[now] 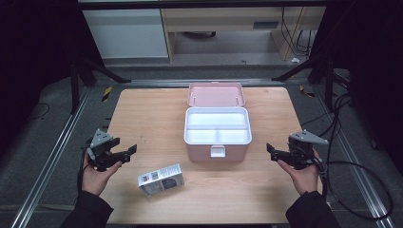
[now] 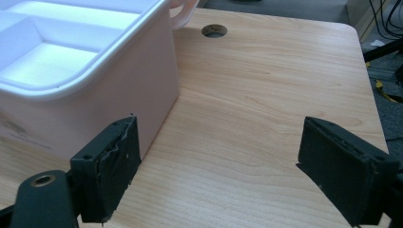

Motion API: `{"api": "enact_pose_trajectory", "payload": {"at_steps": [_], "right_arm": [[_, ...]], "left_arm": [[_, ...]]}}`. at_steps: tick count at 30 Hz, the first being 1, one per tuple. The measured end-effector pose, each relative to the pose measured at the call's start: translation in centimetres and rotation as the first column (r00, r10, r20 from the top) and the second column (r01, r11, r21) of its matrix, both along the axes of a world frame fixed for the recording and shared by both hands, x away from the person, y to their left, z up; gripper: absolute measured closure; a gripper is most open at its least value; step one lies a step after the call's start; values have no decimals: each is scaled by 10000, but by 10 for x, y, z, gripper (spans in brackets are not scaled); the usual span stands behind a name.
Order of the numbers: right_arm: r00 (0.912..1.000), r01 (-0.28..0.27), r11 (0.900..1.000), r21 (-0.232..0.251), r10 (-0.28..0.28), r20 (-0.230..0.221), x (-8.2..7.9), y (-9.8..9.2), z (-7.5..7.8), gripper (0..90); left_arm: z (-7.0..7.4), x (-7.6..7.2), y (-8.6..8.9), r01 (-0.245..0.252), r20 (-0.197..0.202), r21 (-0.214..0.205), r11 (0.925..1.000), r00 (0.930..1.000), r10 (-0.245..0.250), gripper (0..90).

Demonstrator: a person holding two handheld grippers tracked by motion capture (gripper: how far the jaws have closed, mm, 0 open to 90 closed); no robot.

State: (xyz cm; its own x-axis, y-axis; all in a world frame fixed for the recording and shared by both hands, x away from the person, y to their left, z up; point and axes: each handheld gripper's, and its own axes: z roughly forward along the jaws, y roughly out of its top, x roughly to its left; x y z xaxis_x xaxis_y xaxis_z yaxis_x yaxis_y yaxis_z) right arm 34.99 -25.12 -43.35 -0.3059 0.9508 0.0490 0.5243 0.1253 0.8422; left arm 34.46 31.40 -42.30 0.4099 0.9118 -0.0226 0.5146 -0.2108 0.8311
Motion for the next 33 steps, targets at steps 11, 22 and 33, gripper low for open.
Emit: {"api": "enact_pose_trajectory", "payload": {"at_steps": [11,22,33], "right_arm": [[9993,-68,9979,-643,43,-380,2,-2,-12,147],[9974,-299,9927,-1171,219,-688,5,0,-17,156],[9947,-508,9903,-1293,387,-948,6,1,-22,155]], "left_arm": [[11,-12,-21,1185,-117,228,9927,9929,-1183,287],[11,-23,-42,2519,-511,519,9664,9671,-2493,299],[9,-32,-61,3691,-1132,677,9269,9259,-3604,302]]}}
